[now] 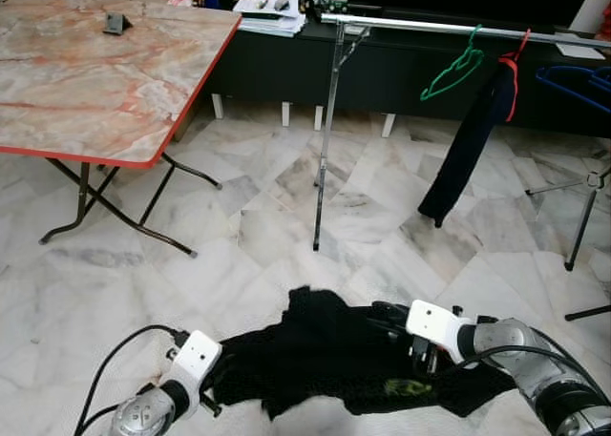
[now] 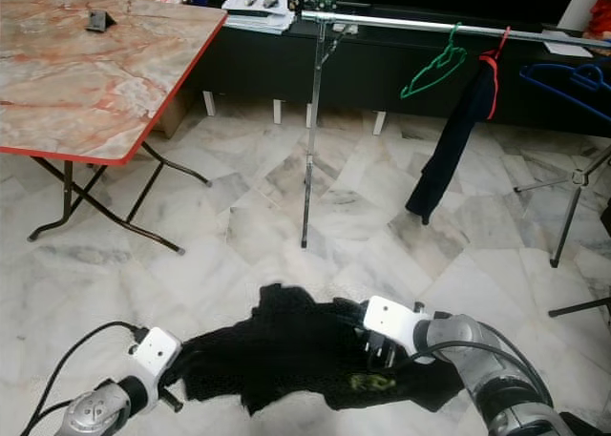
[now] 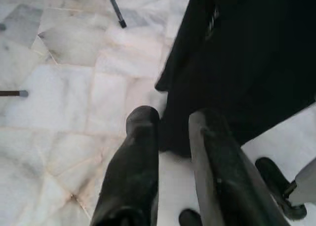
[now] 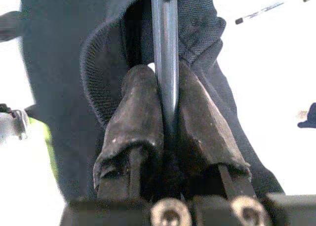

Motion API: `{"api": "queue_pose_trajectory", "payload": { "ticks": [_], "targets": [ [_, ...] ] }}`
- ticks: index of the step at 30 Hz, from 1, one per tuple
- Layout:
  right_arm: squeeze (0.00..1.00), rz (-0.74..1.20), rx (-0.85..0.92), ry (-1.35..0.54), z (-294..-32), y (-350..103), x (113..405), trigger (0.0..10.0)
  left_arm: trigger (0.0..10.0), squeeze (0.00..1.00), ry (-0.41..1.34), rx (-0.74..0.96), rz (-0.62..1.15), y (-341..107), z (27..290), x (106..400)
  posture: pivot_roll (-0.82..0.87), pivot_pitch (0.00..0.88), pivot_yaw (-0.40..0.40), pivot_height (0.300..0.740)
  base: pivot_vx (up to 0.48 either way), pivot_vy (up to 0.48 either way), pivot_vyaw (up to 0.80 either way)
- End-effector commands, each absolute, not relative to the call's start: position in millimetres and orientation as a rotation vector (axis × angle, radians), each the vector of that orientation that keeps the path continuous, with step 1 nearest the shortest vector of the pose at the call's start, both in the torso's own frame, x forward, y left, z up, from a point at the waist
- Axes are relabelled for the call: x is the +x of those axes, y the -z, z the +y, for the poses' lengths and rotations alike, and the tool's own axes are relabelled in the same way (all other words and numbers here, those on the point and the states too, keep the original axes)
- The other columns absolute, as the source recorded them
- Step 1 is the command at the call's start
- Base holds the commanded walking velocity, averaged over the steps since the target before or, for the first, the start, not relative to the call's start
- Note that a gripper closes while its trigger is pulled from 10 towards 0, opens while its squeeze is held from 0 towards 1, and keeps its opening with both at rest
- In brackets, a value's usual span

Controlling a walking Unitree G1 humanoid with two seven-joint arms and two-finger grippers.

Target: Hang hanger

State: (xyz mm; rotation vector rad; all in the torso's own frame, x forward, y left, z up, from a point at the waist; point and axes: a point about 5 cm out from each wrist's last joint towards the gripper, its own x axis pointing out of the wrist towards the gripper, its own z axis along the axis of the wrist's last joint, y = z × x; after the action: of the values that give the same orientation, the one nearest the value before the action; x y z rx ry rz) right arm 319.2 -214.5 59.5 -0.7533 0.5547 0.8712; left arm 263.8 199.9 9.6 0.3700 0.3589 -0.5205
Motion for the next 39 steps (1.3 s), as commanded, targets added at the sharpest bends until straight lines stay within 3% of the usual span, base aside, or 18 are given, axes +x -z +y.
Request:
{"api": "queue_pose_trajectory", "payload": {
  "ticks": [1, 6, 15, 16, 17, 22, 30, 39],
  "targets": [
    [0.0, 0.535, -0.74, -0.851, -218, -64, 321, 10.0, 10.0, 1.0, 0.546, 0.404, 0.406, -2, 201, 256, 0.07, 0.167, -0.067, 0.74, 0.0, 0.0, 0.0],
    [0.0, 0.489, -0.747, -0.866, -213, -67, 323, 10.0, 10.0, 1.0, 0.586, 0.502, 0.44, 1, 203, 252, 0.07, 0.166, -0.068, 0.74, 0.0, 0.0, 0.0],
    [0.0, 0.493, -0.806, -0.935, -211, -68, 322, 10.0, 10.0, 1.0, 0.479, 0.542, 0.36, -13, 210, 267, 0.08, 0.165, -0.071, 0.74, 0.0, 0.0, 0.0],
    [0.0, 0.495, -0.812, -0.944, -211, -68, 321, 10.0, 10.0, 0.81, 0.47, 0.531, 0.349, -15, 210, 268, 0.08, 0.164, -0.071, 0.74, 0.0, 0.0, 0.0],
    [0.0, 0.496, -0.816, -0.949, -211, -68, 321, 10.0, 10.0, 0.0, 0.462, 0.52, 0.335, -17, 209, 269, 0.08, 0.164, -0.071, 0.74, 0.0, 0.0, 0.0],
    [0.0, 0.505, -0.835, -0.987, -209, -66, 319, 10.0, 10.0, 0.0, 0.449, 0.429, 0.267, -29, 203, 276, 0.08, 0.156, -0.07, 0.74, 0.0, 0.0, 0.0],
    [0.0, 0.45, -0.835, -1.002, -191, -64, 322, 10.0, 10.0, 0.0, 0.652, 0.349, 0.337, -26, 179, 271, 0.08, 0.147, -0.068, 0.74, 0.0, 0.0, 0.0],
    [0.0, 0.395, -0.8, -0.967, -172, -60, 324, 10.0, 10.0, 0.0, 0.569, 0.204, 0.304, -33, 175, 282, 0.09, 0.125, -0.066, 0.74, 0.0, 0.0, 0.0]
  ]
}}
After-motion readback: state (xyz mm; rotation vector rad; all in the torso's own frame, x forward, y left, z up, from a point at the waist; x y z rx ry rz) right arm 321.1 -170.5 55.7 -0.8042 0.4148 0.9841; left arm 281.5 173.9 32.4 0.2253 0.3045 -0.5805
